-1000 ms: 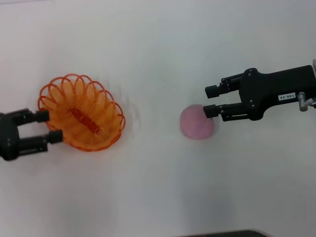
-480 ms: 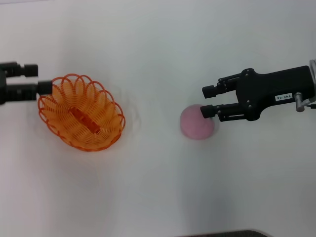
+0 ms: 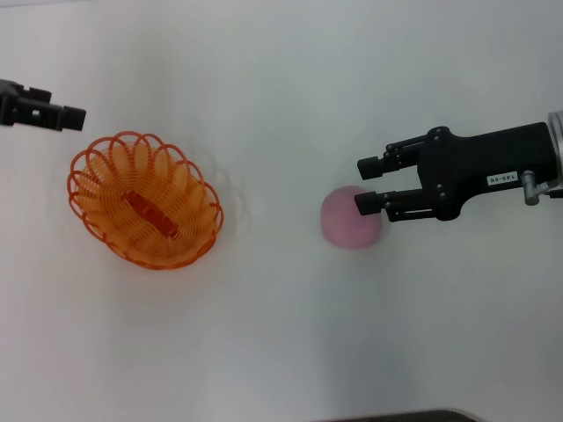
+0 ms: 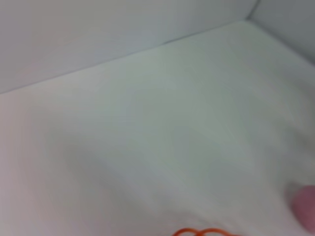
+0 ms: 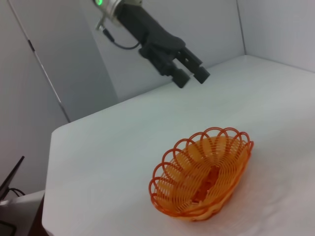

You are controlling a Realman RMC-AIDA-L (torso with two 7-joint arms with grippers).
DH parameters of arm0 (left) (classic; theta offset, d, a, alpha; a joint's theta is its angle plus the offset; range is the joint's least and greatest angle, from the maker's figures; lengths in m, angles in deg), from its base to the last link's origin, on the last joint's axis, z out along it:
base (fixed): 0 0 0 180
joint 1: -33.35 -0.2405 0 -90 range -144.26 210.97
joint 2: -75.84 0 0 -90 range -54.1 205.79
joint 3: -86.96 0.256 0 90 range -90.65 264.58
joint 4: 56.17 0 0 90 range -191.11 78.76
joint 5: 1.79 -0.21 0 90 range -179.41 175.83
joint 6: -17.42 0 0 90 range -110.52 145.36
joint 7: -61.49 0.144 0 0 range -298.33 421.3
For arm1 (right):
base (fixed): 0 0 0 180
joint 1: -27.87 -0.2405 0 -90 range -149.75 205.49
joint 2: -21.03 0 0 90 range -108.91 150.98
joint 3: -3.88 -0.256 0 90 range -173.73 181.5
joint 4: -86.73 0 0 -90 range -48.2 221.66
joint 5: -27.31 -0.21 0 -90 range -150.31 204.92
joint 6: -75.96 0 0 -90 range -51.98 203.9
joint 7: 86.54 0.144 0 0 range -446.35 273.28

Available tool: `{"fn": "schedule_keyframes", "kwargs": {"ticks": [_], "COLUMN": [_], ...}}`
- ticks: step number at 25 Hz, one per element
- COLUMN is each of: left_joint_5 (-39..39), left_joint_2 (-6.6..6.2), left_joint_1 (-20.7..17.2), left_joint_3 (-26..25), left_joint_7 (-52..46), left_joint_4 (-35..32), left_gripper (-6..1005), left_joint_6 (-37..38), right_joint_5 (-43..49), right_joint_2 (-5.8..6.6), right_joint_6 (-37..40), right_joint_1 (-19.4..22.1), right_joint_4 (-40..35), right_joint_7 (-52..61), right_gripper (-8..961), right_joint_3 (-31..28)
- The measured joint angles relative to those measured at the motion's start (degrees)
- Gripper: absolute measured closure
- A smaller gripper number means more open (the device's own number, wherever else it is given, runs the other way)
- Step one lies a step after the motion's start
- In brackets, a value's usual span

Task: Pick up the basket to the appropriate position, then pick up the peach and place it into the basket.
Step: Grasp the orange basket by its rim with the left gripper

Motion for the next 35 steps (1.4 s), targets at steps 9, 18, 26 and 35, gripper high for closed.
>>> {"fn": "schedule_keyframes", "kwargs": {"ticks": [9, 18, 26, 35], "left_joint_5": [-13.46, -22.17, -22.20, -22.24], "left_joint_2": [0.48, 2.70, 3.20, 4.02], "left_joint_1": [5.83, 10.88, 12.27, 12.29], "left_joint_3": [11.00, 17.23, 17.96, 22.30], "left_joint_7": [-12.65, -15.44, -15.51, -15.45], "left_joint_4": [-1.00, 3.05, 6.88, 15.50], "left_gripper": [217, 218, 218, 217], "left_joint_6": [-7.58, -9.27, -11.54, -20.77], "right_joint_5": [-0.09, -0.09, -0.08, 0.11], "right_joint_2": [0.03, 0.02, 0.02, 0.02], "right_joint_6": [-0.93, -1.49, -1.83, -2.48], "right_joint_1": [-0.15, -0.25, -0.22, -0.24], "right_joint_4": [0.83, 2.02, 2.14, 3.75], "right_joint_7": [-0.24, -0.93, -0.98, -2.34], "right_gripper": [403, 401, 402, 402], "right_joint_3": [0.00, 0.00, 0.00, 0.00]}}
